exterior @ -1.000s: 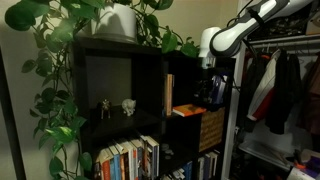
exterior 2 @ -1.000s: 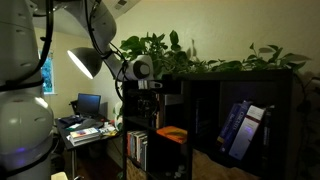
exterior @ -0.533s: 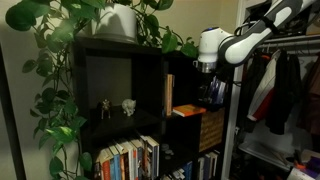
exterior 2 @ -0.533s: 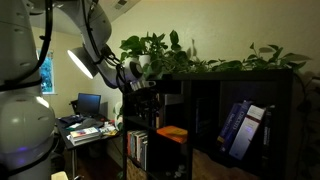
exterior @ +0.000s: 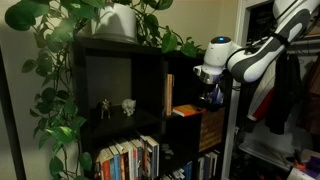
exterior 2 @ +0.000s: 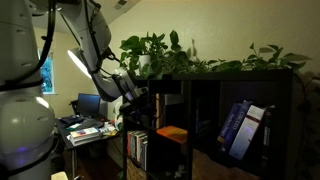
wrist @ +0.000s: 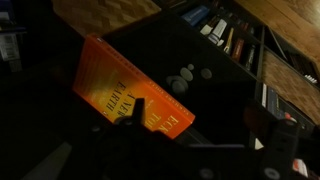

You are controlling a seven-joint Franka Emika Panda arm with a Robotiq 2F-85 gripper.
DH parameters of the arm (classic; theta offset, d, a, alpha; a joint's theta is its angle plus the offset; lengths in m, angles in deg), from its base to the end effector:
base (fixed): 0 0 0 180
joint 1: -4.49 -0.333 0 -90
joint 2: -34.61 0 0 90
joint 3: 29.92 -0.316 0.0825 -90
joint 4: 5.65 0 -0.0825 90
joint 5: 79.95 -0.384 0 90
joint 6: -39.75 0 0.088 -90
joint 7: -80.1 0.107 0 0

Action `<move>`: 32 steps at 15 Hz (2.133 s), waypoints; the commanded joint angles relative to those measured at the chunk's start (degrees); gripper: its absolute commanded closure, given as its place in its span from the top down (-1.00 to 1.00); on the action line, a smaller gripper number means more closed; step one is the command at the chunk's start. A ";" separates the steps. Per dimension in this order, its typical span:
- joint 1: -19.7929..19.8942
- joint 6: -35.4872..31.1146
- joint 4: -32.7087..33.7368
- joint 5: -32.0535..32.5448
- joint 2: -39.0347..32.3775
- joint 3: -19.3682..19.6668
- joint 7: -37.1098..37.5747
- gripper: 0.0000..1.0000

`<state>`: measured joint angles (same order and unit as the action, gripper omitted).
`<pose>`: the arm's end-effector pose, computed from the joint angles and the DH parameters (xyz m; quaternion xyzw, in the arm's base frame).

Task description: Move the orange book from the top middle compartment to the top right compartment

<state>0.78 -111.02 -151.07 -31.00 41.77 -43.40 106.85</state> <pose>0.4366 0.1536 0.3321 0.9267 0.2620 0.1805 0.2001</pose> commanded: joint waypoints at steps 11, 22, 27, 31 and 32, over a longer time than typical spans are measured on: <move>1.41 -1.90 1.56 12.80 -4.52 -0.06 9.69 1.00; 0.90 -2.53 11.21 26.93 -18.59 1.66 16.88 1.00; 0.32 -1.97 15.98 36.69 -23.67 2.83 20.74 1.00; 0.19 -1.40 18.61 42.60 -26.06 2.91 22.70 1.00; 0.14 -1.15 18.89 44.01 -26.26 2.91 22.90 1.00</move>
<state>1.71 -113.21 -133.49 8.13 16.38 -41.03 126.75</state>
